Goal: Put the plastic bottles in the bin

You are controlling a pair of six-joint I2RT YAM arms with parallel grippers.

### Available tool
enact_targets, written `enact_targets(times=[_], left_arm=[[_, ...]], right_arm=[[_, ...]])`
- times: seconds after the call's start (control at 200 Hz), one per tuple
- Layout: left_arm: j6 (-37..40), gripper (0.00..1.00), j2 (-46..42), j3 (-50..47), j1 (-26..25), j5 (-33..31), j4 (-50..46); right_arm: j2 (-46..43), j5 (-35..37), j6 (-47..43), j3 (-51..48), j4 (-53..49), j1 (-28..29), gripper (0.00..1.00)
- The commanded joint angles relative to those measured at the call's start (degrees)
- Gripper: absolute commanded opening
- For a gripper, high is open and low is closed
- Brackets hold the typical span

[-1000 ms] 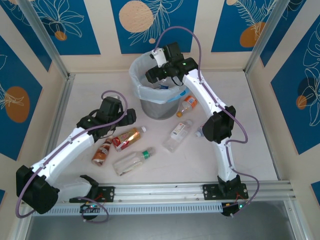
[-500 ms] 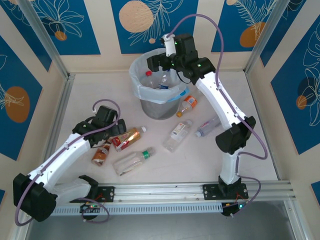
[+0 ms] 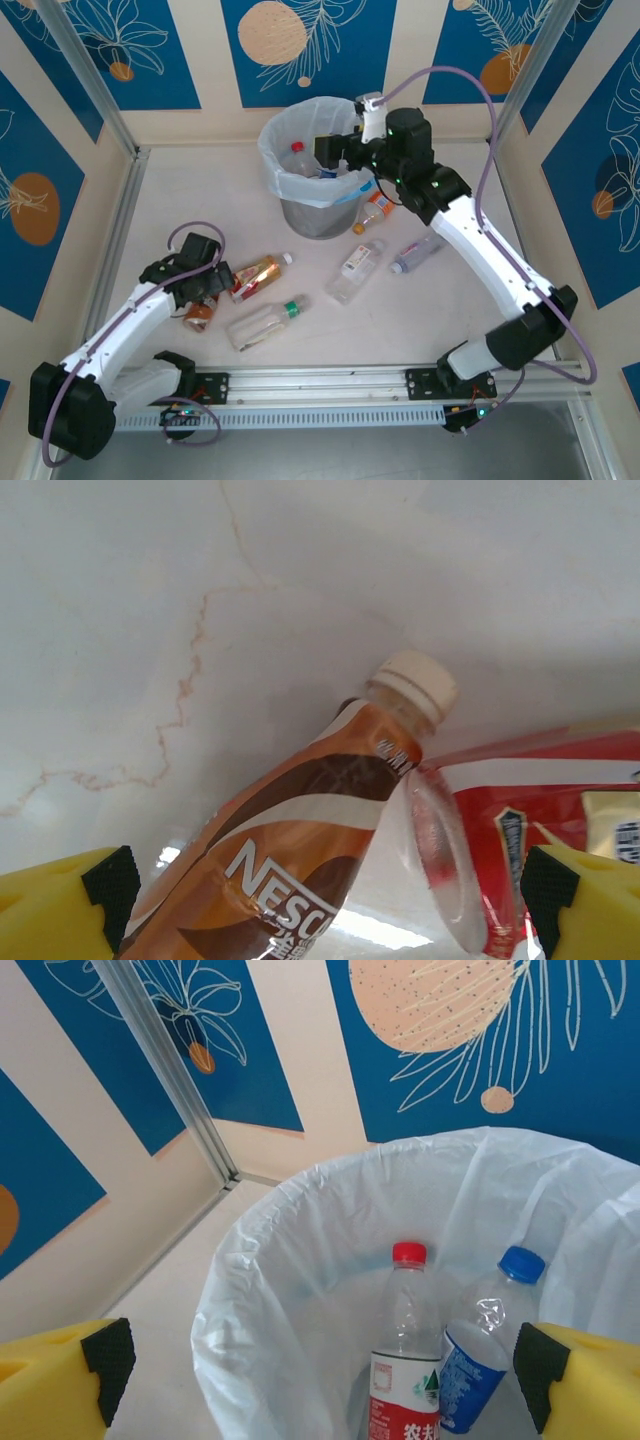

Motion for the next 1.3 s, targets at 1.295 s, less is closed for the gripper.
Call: enact_targets(times=[1.295], left_arm=[[6.93,0.88,7.04,-6.06,-2.34,4.28,1.25]], right_arm=[[-17.38,16.05,6.04,-23.91,4.85,-1.12,1.0]])
